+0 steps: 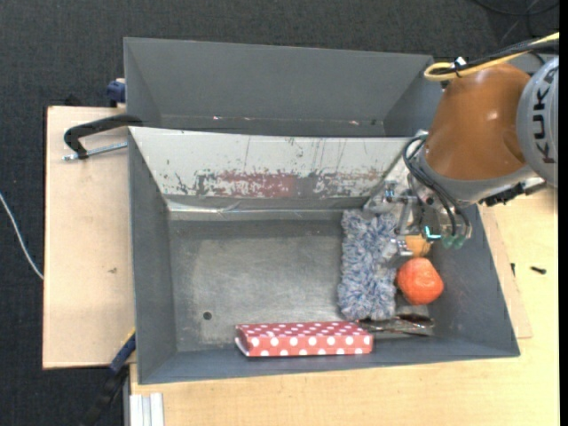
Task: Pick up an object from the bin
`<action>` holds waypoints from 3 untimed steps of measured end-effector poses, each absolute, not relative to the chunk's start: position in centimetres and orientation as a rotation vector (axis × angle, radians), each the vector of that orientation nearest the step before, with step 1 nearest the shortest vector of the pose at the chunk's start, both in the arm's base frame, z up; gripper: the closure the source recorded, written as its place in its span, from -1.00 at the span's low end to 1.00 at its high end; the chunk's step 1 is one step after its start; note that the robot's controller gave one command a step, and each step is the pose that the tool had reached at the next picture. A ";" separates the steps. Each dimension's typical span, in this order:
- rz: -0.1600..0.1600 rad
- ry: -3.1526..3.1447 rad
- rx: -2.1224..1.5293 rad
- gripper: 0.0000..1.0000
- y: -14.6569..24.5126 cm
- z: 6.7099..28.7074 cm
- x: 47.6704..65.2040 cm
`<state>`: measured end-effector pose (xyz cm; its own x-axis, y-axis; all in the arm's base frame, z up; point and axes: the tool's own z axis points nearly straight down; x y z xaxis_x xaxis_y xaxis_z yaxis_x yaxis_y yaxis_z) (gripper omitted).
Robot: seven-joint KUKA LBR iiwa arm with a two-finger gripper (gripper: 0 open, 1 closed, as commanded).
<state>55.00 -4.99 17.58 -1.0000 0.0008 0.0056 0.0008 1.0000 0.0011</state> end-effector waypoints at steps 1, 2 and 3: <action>-0.001 -3.140 -0.001 -1.00 -5.0 17.8 55.1; -0.002 -3.137 0.292 -1.00 -5.0 12.5 55.8; -0.002 -3.111 0.377 1.00 -7.3 7.8 57.4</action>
Offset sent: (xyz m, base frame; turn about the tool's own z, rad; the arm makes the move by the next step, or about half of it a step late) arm -0.0176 0.0265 -0.0349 -0.2300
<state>57.36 -7.35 7.79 -0.9710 -0.2389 0.0077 -0.2389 0.9710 0.0020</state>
